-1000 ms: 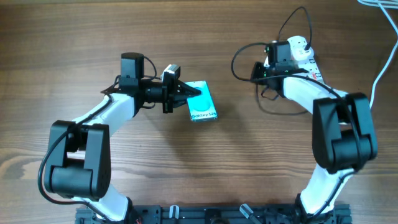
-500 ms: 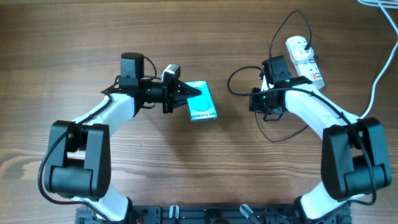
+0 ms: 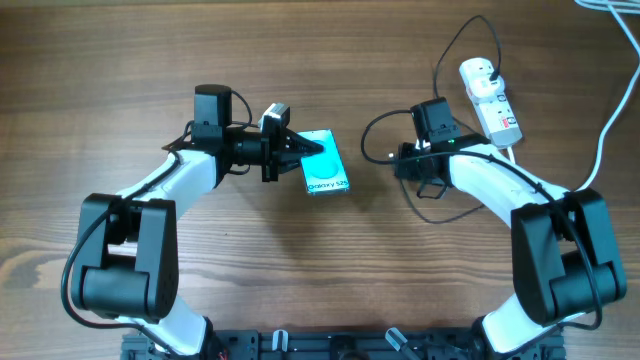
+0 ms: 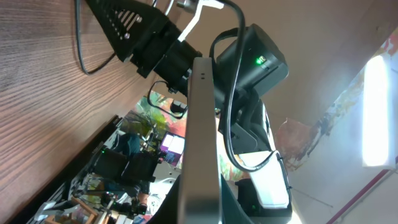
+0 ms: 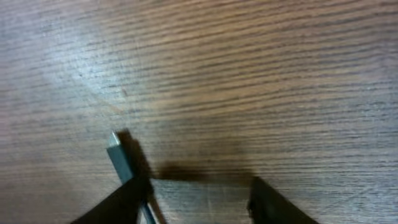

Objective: Plug charger to phone and switch on socket
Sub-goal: 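Grasp the black charging cable's USB-C plug with the right gripper, then carry the cable plug with the right gripper toward the held phone, then align the USB-C plug with the phone's bottom port using the right gripper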

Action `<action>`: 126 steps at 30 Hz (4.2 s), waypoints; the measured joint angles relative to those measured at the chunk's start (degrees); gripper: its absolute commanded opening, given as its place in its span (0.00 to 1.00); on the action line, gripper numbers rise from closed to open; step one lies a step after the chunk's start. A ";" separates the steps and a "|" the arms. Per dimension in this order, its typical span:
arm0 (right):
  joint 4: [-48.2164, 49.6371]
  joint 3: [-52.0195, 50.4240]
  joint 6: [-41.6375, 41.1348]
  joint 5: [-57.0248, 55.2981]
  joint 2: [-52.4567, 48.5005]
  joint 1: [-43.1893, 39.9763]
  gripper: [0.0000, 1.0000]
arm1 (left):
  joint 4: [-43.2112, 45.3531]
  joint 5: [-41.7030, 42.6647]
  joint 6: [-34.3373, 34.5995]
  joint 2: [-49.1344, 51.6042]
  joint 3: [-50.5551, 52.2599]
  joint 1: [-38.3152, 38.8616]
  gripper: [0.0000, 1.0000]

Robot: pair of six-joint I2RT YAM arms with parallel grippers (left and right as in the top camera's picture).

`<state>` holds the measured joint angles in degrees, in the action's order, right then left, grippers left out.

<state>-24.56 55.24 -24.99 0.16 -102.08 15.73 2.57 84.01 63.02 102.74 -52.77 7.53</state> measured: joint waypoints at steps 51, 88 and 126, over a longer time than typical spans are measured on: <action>-0.87 1.92 18.86 3.85 -2.49 4.11 0.04 | 0.00 3.98 -2.84 0.00 0.00 -4.17 0.04; -10.56 6.03 8.63 5.88 -3.96 1.40 0.04 | 2.67 2.95 -7.13 0.00 0.02 -4.17 0.04; 6.62 -4.22 21.49 72.87 16.15 2.97 0.04 | 58.16 1.16 10.47 -0.09 -0.22 -4.17 0.04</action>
<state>-17.93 51.03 -3.51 73.03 -85.93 18.70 60.73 85.17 73.49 102.65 -52.99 3.36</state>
